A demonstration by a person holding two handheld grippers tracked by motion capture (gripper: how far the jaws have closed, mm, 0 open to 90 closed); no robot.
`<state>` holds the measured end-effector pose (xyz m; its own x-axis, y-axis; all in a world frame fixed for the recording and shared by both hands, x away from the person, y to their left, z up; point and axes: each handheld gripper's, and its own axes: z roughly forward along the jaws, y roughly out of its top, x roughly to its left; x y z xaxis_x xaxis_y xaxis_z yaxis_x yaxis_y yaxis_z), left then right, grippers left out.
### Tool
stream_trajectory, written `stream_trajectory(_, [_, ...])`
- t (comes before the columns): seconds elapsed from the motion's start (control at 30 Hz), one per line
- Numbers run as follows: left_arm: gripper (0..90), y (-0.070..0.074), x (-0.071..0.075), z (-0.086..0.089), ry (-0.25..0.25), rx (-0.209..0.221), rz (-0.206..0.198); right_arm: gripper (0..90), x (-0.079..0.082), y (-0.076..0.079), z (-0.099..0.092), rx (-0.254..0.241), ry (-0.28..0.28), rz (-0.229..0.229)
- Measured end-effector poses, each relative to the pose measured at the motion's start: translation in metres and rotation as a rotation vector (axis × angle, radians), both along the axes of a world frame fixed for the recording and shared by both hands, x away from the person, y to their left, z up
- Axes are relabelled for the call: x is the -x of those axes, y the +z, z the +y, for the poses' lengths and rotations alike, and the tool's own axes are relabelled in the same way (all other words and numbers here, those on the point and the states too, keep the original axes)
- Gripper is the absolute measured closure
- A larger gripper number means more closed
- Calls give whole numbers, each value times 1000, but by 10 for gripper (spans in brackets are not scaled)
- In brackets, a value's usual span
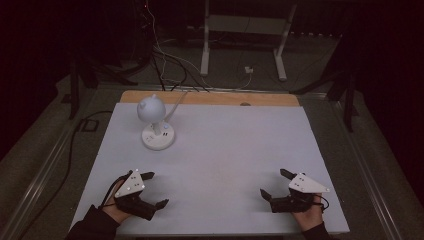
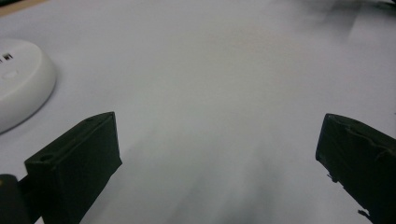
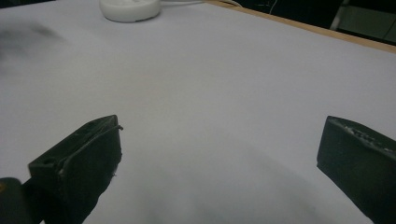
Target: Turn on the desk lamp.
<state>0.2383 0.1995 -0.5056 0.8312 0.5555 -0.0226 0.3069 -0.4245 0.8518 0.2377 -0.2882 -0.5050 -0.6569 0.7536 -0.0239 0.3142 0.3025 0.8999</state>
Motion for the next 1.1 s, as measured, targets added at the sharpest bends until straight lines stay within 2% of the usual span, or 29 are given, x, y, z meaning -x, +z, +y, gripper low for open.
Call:
stream_trajectory(0.17, [4, 0, 2, 0, -13, -2, -6, 0, -1, 1, -1, -4, -11, -2])
stream_trajectory(0.4, [3, 0, 3, -1, -25, -24, -7, 0, 0, 3, -2, -37, -4, -9])
stream_trajectory(0.6, [3, 1, 4, -1, -23, -23, -13, 0, -1, 2, -1, -26, -2, -6])
stream_trajectory(0.7, [3, 2, 3, 1, -23, -19, -7, 0, 0, 4, -1, -25, -1, -28])
stream_trajectory(0.97, [3, 2, 3, 1, -26, -22, -4, 0, 1, 6, -1, -34, -25, -51])
stream_trajectory(1.1, [4, 3, 5, 2, -31, -17, -3, 0, 2, 5, -2, -33, -25, -46])
